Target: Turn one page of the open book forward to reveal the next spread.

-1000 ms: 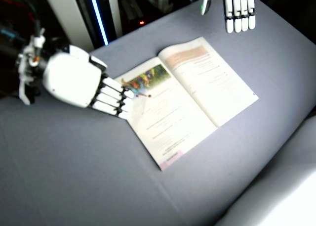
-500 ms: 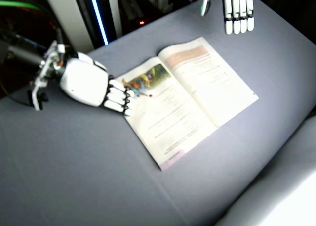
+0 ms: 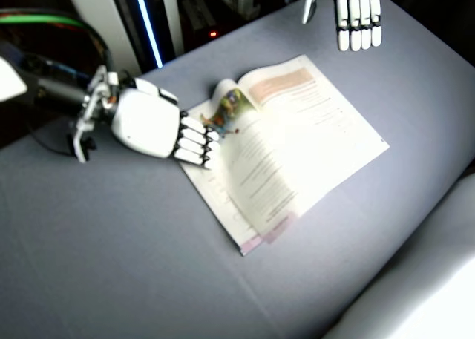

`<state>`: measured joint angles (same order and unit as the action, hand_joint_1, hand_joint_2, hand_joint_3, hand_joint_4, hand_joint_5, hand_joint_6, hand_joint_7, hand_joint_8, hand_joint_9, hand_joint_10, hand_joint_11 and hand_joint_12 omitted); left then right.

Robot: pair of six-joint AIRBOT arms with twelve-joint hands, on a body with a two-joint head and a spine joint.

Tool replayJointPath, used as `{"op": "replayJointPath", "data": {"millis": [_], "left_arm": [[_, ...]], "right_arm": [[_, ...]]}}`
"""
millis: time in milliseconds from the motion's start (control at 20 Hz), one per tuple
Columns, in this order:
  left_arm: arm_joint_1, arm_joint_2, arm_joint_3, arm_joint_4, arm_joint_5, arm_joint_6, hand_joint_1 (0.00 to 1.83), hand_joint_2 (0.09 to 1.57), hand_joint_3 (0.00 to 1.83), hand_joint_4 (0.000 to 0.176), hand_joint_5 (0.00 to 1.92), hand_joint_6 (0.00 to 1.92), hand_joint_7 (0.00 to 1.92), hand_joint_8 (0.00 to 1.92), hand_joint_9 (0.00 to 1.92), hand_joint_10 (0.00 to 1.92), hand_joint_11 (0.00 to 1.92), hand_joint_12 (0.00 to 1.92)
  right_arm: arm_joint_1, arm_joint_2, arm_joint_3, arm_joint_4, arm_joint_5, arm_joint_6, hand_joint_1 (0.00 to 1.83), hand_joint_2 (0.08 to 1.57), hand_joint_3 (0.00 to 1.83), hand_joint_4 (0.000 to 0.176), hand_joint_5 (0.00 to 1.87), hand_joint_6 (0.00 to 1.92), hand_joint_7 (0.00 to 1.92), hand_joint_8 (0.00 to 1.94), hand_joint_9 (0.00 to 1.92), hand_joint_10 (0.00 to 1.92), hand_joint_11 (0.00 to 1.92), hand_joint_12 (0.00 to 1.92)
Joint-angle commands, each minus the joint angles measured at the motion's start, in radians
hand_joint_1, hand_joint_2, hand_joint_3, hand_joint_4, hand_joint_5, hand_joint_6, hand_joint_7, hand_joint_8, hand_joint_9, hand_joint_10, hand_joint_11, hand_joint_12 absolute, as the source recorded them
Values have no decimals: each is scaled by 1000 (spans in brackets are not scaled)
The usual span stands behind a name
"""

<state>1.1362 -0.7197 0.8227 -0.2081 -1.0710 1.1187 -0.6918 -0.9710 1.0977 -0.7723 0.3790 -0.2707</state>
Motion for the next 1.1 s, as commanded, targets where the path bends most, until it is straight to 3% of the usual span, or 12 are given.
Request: {"op": "replayJointPath", "data": {"millis": [0,250,800,1050], "left_arm": [[-10,0,6,-6,-120,-5,0,1324,1,4,48,2,86,3,87,3,69,28],[-11,-2,7,-6,-120,-6,0,1338,5,0,49,0,81,0,82,0,67,23],[-11,8,18,-43,-183,-6,0,1312,0,2,67,4,80,3,62,0,57,13],[-11,25,22,-67,-229,-6,0,1289,0,0,90,5,93,1,52,0,42,5]], "right_arm": [[19,-12,5,16,82,1,0,1274,0,0,85,0,80,0,42,0,10,1],[80,-79,41,13,113,1,0,1241,0,0,13,0,42,1,4,1,0,0],[197,-264,140,93,191,1,0,1284,0,0,148,9,164,16,117,18,106,44],[226,-337,157,93,220,1,0,1252,0,0,57,0,109,0,87,1,35,10]]}}
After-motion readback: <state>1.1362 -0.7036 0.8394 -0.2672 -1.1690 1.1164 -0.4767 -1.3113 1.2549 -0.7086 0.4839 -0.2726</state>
